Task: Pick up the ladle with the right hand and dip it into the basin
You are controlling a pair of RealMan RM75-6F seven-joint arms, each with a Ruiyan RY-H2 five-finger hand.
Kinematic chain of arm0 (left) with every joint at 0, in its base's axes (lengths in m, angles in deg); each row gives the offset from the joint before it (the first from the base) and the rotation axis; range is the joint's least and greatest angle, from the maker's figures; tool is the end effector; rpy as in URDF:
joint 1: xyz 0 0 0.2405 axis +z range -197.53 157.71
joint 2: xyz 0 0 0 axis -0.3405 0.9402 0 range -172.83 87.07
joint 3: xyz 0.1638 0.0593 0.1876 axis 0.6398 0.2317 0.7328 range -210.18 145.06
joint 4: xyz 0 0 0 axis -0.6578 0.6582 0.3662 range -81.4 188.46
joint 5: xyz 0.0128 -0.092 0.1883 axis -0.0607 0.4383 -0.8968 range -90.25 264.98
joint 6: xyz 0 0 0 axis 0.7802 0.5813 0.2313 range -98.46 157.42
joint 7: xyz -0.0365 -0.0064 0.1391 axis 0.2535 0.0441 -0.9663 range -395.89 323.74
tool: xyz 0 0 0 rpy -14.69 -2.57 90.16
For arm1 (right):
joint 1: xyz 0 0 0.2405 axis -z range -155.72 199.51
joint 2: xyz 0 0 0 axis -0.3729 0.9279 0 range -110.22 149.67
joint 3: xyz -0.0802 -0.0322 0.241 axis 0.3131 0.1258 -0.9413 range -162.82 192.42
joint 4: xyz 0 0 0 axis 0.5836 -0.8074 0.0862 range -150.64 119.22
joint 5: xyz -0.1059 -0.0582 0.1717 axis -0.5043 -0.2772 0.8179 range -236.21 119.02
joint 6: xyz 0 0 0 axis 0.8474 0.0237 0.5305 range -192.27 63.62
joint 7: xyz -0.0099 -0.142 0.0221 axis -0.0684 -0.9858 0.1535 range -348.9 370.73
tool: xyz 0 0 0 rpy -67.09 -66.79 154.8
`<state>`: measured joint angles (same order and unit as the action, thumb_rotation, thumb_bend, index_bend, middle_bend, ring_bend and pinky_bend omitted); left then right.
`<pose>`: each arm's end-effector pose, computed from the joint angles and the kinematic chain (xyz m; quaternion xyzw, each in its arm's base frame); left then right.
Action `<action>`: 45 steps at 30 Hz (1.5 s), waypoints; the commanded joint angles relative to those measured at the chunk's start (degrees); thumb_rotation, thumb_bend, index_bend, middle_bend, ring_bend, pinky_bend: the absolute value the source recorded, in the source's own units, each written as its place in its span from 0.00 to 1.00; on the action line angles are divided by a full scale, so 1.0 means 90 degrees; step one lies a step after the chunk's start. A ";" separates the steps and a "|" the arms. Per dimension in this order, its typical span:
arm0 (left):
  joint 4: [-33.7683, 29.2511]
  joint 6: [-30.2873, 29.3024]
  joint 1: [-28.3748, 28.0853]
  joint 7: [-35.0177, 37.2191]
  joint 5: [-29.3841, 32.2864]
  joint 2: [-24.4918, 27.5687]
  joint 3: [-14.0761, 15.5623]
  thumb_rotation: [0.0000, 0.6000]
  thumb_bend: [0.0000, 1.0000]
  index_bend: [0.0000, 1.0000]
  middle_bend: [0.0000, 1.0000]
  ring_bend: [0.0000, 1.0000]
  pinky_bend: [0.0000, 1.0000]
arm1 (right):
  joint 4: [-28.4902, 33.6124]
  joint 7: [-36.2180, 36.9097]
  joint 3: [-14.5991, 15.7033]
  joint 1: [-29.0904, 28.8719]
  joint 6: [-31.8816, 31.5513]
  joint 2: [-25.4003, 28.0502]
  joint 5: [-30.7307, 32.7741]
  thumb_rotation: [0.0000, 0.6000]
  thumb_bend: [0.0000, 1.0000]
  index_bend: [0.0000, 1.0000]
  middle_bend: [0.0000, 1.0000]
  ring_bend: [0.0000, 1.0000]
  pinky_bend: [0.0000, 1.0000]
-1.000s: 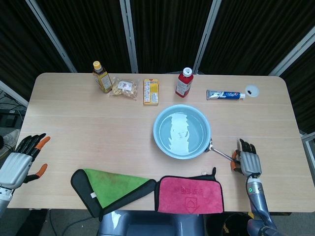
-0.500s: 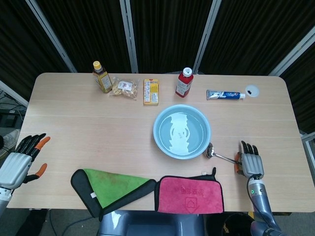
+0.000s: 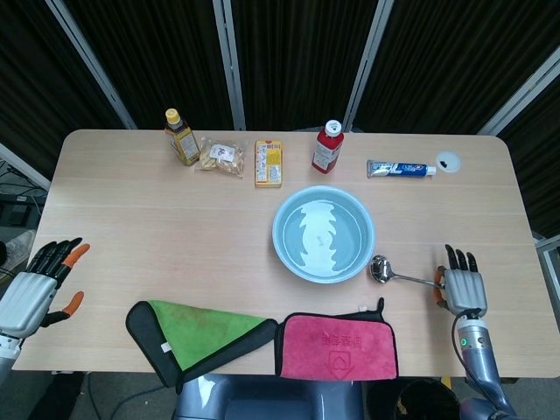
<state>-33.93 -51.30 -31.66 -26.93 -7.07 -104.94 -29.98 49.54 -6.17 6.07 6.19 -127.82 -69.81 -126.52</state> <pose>-0.3041 0.1970 0.1486 -0.6801 -0.3812 -0.3932 0.4874 -0.3596 -0.2598 0.0359 0.6258 -0.4174 0.2207 0.6209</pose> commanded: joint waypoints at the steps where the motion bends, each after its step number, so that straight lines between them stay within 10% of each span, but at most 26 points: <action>1: -0.0002 0.0002 -0.0002 0.0001 -0.0005 0.0000 0.0002 1.00 0.44 0.04 0.00 0.00 0.00 | 0.0193 -0.0107 -0.0023 0.0019 -0.0090 0.0149 0.0011 1.00 0.42 0.64 0.00 0.00 0.00; 27: -0.0042 0.0078 -0.0074 0.0195 -0.0181 0.0051 0.0126 1.00 0.44 0.04 0.00 0.00 0.00 | 0.2264 0.1648 -0.0220 -0.0054 0.0613 0.2529 0.0122 1.00 0.42 0.66 0.00 0.00 0.00; 45: -0.0088 0.0186 -0.0120 0.0006 -0.0191 -0.0019 0.0154 1.00 0.44 0.04 0.00 0.00 0.00 | 0.2671 0.2200 -0.0301 0.0394 -0.1228 0.2779 -0.0918 1.00 0.42 0.66 0.00 0.00 0.00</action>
<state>-34.70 -49.64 -32.71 -26.85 -8.76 -105.09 -28.63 73.11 14.50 2.88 8.92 -135.88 -43.70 -132.22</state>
